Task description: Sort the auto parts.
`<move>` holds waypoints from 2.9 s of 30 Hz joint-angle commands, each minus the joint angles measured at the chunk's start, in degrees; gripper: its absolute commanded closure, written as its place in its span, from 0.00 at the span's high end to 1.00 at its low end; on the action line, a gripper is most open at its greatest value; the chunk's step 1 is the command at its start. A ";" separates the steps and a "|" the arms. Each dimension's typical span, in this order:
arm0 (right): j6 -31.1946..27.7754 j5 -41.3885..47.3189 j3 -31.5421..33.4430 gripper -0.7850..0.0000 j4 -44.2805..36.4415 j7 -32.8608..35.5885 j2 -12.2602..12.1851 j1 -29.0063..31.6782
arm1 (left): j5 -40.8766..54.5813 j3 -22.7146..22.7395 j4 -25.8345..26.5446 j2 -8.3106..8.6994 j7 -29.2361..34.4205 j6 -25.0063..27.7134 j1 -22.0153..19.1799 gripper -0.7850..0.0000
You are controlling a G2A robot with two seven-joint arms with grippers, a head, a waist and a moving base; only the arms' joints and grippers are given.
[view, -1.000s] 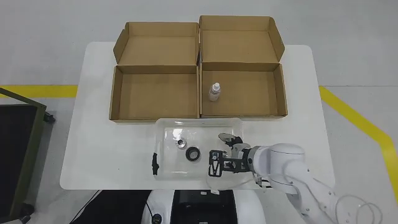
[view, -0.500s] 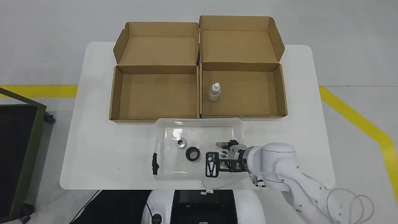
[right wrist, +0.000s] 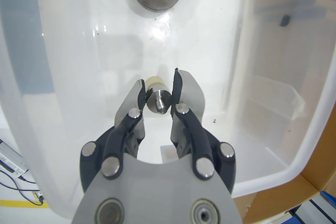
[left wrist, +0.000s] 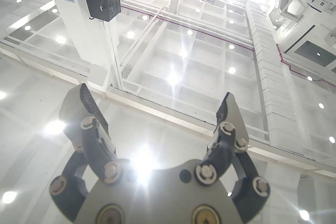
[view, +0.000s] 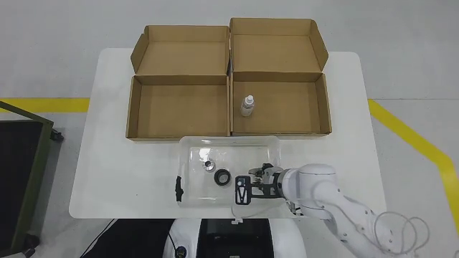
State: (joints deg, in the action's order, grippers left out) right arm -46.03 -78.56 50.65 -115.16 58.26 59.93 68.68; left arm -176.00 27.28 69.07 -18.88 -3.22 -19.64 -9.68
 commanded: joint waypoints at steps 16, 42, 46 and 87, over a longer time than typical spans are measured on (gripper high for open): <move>3.29 3.17 -0.41 0.00 -2.66 -4.06 -0.75 -2.64 | 0.00 0.00 0.00 0.00 0.00 0.00 0.00 1.00; 13.19 2.32 9.18 0.00 -3.30 -52.84 -0.81 2.62 | 0.00 0.00 0.00 0.00 0.00 0.00 0.00 1.00; 14.55 3.60 8.76 0.00 -2.72 -58.91 -0.20 0.93 | 0.00 0.00 0.00 0.00 0.00 0.00 0.00 1.00; 21.57 2.17 10.06 0.00 -1.05 -79.49 3.40 -2.89 | 0.00 0.00 0.00 0.00 0.00 0.00 0.00 1.00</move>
State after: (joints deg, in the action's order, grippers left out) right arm -24.83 -76.65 60.52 -116.45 -22.80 63.34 65.43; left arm -176.00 27.28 69.07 -18.88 -3.22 -19.64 -9.68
